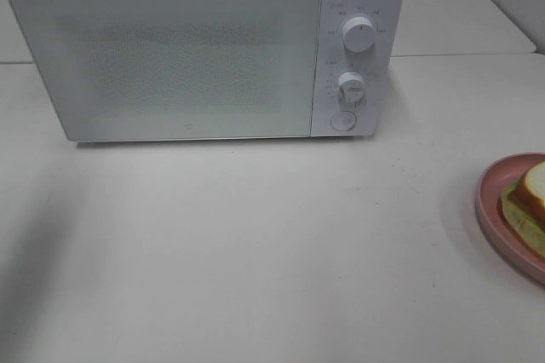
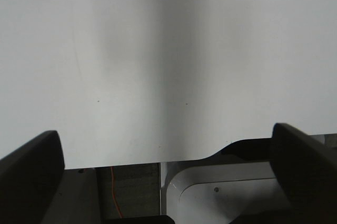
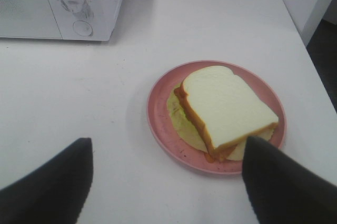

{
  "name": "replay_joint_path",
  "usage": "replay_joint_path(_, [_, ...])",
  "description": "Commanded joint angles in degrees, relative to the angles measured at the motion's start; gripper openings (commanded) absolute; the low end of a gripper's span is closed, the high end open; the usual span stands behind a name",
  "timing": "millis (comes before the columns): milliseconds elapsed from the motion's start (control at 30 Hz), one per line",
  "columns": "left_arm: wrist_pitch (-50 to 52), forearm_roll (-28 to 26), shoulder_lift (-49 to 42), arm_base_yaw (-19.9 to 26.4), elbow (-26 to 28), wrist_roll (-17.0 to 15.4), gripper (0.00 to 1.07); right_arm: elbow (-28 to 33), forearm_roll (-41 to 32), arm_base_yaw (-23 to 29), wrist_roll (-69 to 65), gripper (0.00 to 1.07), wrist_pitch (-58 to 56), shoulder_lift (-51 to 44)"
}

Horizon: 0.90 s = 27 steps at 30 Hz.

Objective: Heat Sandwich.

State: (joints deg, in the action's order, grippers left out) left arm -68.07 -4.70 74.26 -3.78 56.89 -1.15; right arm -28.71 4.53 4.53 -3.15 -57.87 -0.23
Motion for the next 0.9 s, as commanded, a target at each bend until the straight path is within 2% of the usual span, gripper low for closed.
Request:
replay_joint_path(33, [-1.1, -0.3, -4.9, 3.6, -3.2, -0.3, 0.99, 0.1, 0.2, -0.3, 0.6, 0.74, 0.9, -1.5])
replay_joint_path(367, [0.2, 1.1, -20.6, 4.9, -12.1, 0.0, 0.99, 0.1, 0.2, -0.3, 0.5, 0.74, 0.9, -1.5])
replay_joint_path(533, [3.1, 1.7, -33.3, 4.9, -17.8, 0.0, 0.99, 0.1, 0.2, -0.3, 0.5, 0.74, 0.9, -1.5])
replay_joint_path(600, [3.2, 1.8, -35.1, 4.9, -18.4, 0.0, 0.99, 0.1, 0.2, -0.3, 0.5, 0.74, 0.9, -1.5])
replay_joint_path(633, [3.3, 2.2, -39.6, 4.9, -19.9, 0.1, 0.99, 0.1, 0.2, -0.3, 0.5, 0.74, 0.9, -1.5])
replay_joint_path(733, [3.3, 2.6, -43.5, 4.9, -21.2, 0.1, 0.99, 0.1, 0.2, -0.3, 0.5, 0.74, 0.9, -1.5])
replay_joint_path(800, [3.6, 3.2, -49.8, 4.9, -23.3, 0.1, 0.99, 0.1, 0.2, -0.3, 0.5, 0.74, 0.9, -1.5])
replay_joint_path(900, [5.0, 3.2, -53.5, 4.9, -24.9, 0.1, 0.99, 0.1, 0.2, -0.3, 0.5, 0.74, 0.9, -1.5])
